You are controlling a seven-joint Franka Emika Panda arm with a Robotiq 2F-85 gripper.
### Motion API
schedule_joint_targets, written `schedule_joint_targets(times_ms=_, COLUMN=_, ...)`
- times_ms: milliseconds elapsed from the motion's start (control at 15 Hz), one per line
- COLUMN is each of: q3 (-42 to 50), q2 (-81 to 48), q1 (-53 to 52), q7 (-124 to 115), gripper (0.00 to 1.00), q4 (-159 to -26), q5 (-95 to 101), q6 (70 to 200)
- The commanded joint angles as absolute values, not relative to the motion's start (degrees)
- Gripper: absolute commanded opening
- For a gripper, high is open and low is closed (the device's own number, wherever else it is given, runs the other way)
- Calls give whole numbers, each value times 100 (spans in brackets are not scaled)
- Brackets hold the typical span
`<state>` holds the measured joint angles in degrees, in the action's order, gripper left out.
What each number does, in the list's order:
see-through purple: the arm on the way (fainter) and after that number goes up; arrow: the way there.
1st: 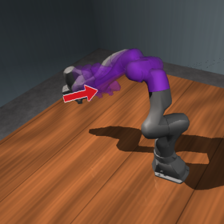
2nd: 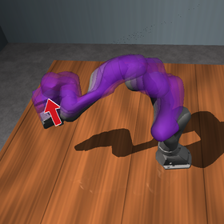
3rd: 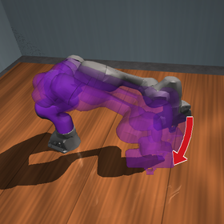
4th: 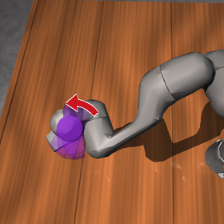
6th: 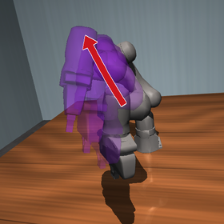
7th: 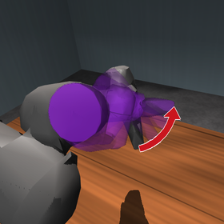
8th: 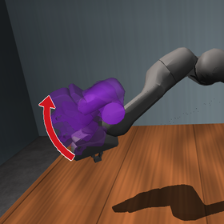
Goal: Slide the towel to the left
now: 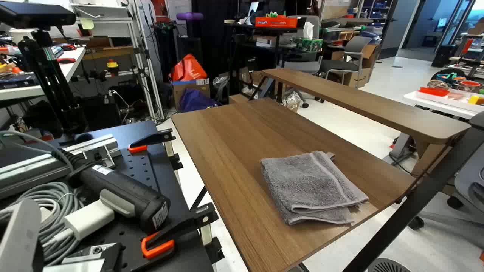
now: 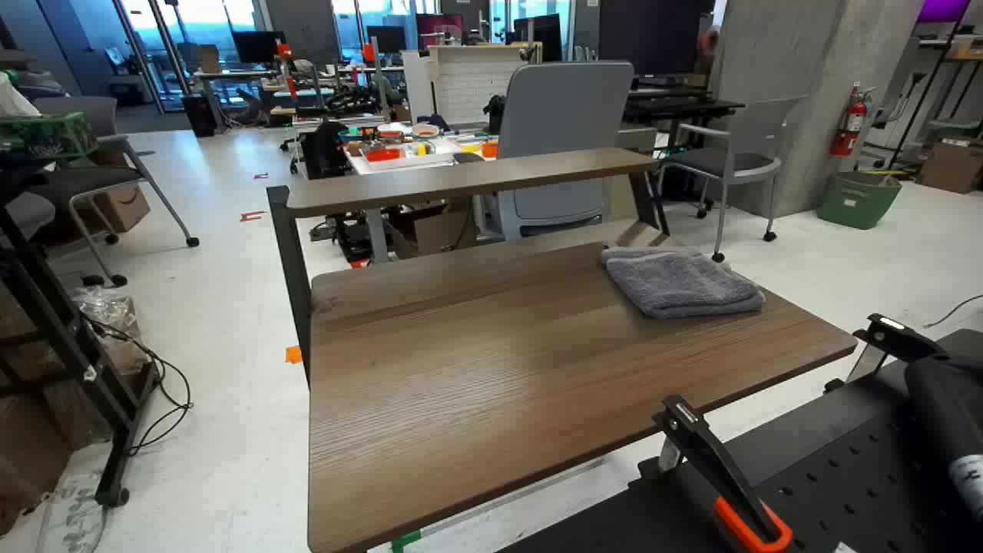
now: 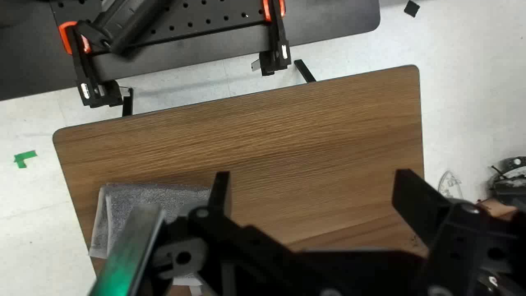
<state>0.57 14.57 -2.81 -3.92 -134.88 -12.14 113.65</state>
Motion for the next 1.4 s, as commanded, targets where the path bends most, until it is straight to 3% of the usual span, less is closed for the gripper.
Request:
schedule_joint_targets(times_ms=0, q3=4, q2=1456, q1=-222, q7=-380, gripper=100, q4=-13475, q5=-1226, q6=11353)
schedule_joint_targets(times_ms=733, q3=4, q2=1456, q1=-222, q7=-380, gripper=100, q4=-13470, q5=-1226, q6=11353)
schedule_joint_targets(times_ms=1333, q3=91, q2=66, q1=196, q7=-1262, gripper=100, q4=-13297, q5=-560, q6=13115)
